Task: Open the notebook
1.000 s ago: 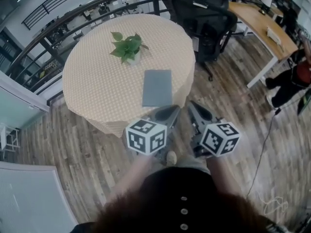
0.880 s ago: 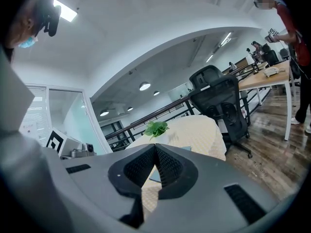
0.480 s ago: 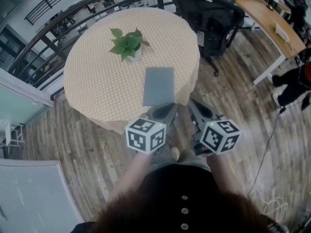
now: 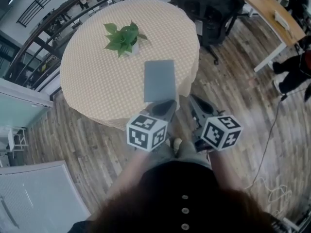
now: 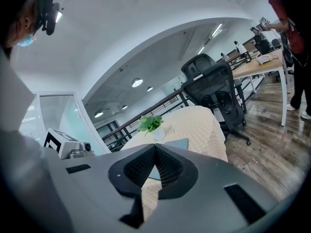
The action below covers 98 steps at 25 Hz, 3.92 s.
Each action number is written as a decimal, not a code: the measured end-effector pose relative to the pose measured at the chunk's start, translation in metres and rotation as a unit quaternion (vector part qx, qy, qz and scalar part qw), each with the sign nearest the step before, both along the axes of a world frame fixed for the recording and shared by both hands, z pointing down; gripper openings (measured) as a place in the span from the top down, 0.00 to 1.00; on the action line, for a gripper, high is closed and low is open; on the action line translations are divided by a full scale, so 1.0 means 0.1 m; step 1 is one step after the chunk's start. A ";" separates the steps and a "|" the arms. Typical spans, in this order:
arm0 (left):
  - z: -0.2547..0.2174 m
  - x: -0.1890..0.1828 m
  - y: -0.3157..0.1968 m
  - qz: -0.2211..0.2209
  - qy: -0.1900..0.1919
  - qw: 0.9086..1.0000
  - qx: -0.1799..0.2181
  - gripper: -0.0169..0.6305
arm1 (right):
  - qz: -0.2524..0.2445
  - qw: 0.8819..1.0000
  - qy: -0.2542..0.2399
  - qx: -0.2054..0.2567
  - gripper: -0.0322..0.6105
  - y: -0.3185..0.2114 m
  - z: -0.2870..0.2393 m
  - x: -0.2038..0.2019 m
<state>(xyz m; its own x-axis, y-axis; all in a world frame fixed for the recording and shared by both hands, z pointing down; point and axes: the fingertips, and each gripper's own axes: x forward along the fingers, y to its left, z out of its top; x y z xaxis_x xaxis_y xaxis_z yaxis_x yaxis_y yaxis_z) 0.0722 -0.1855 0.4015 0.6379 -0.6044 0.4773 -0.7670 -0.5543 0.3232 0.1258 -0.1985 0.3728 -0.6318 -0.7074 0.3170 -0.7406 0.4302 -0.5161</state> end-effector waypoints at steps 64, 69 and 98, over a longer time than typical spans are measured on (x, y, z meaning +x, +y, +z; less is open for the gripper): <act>1.59 0.08 -0.60 0.138 -0.416 0.897 0.059 0.73 | 0.050 0.984 -0.059 -0.161 0.93 0.02 1.39 0.07; 1.60 0.09 -0.58 0.140 -0.414 0.897 0.058 0.79 | 0.051 0.984 -0.063 -0.158 0.93 -0.02 1.37 0.08; 1.04 -0.05 -0.54 0.082 -0.371 0.922 0.067 0.93 | 0.009 0.990 -0.071 -0.118 0.93 -0.04 0.99 0.00</act>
<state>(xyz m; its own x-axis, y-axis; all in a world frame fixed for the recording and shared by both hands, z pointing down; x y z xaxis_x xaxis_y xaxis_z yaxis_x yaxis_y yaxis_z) 0.0673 -0.2399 0.5052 0.2527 -0.6139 0.7478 -0.6519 -0.6792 -0.3372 0.1254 -0.2025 0.4719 -0.6697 -0.6364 0.3829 -0.6595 0.2725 -0.7006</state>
